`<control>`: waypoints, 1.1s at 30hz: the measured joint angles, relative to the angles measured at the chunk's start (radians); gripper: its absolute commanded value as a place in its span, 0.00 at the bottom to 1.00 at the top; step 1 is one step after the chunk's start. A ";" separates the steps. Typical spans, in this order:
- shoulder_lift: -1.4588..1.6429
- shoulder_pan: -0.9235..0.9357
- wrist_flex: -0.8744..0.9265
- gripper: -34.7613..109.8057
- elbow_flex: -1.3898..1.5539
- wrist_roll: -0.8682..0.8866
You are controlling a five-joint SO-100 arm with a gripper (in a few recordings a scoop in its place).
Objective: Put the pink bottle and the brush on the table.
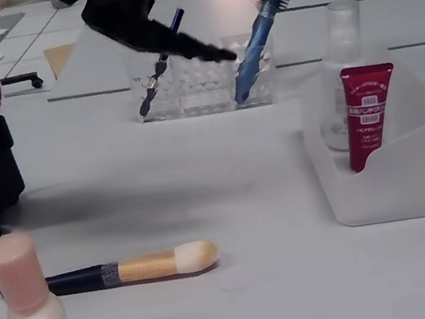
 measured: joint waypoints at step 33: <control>1.137 -0.245 0.083 0.24 1.175 0.376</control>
